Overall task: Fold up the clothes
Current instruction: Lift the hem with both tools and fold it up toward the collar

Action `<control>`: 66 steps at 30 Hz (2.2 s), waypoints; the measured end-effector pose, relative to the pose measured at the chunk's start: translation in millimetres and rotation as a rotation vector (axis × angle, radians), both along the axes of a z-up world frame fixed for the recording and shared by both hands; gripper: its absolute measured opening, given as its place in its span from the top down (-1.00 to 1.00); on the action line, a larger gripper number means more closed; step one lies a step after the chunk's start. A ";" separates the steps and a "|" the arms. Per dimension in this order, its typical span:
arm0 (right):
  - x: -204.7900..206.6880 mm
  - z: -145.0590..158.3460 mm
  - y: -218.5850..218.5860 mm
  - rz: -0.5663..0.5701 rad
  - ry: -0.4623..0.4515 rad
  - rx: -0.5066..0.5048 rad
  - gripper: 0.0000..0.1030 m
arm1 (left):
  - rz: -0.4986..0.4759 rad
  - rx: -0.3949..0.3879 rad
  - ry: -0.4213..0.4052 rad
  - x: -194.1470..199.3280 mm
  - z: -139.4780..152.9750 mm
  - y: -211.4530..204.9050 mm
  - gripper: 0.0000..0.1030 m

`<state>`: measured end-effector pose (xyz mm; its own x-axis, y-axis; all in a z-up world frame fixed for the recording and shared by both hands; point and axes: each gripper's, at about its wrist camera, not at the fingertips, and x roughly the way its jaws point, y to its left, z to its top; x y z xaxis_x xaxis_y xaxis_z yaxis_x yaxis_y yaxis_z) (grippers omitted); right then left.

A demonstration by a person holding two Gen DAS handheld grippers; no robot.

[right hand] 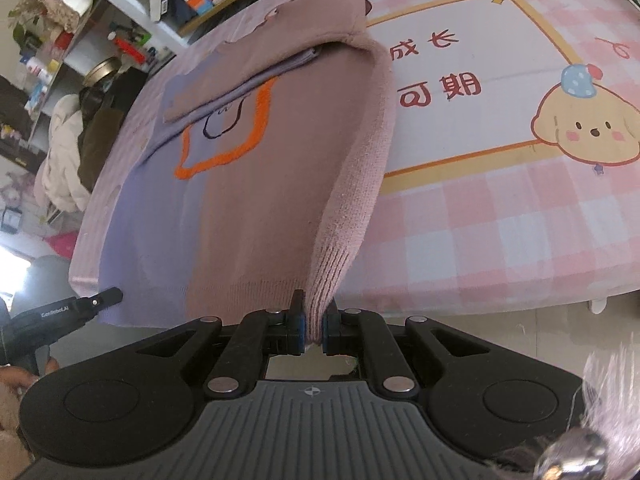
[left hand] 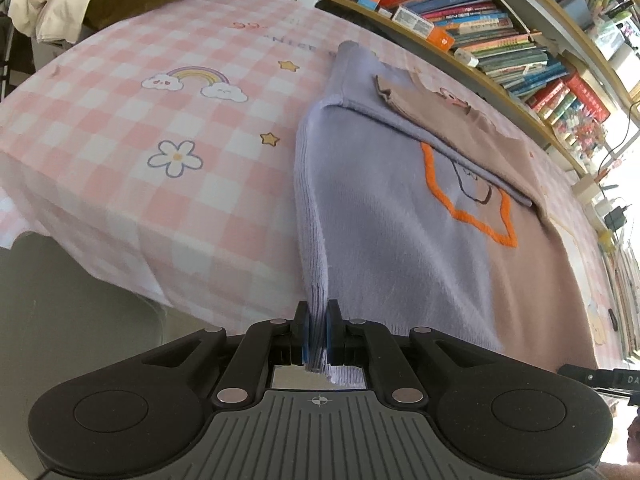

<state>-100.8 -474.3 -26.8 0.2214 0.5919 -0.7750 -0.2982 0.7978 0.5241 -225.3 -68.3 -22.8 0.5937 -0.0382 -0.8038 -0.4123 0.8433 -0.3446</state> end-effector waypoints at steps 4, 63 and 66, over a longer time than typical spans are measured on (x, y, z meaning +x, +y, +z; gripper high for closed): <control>5.6 11.4 -7.6 -0.012 -0.016 0.080 0.87 | 0.017 -0.039 -0.054 3.0 12.8 5.8 0.89; 278.5 33.2 60.5 -0.402 -0.218 0.151 0.41 | 0.003 -0.089 -0.249 269.2 32.4 99.7 0.68; 280.6 34.8 61.7 -0.387 -0.240 0.120 0.37 | 0.010 -0.023 -0.280 267.2 41.3 98.6 0.02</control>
<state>179.8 -412.6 8.1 0.6079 0.5127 -0.6063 -0.1152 0.8125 0.5715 41.9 30.3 18.5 0.7931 -0.0472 -0.6072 -0.3069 0.8303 -0.4653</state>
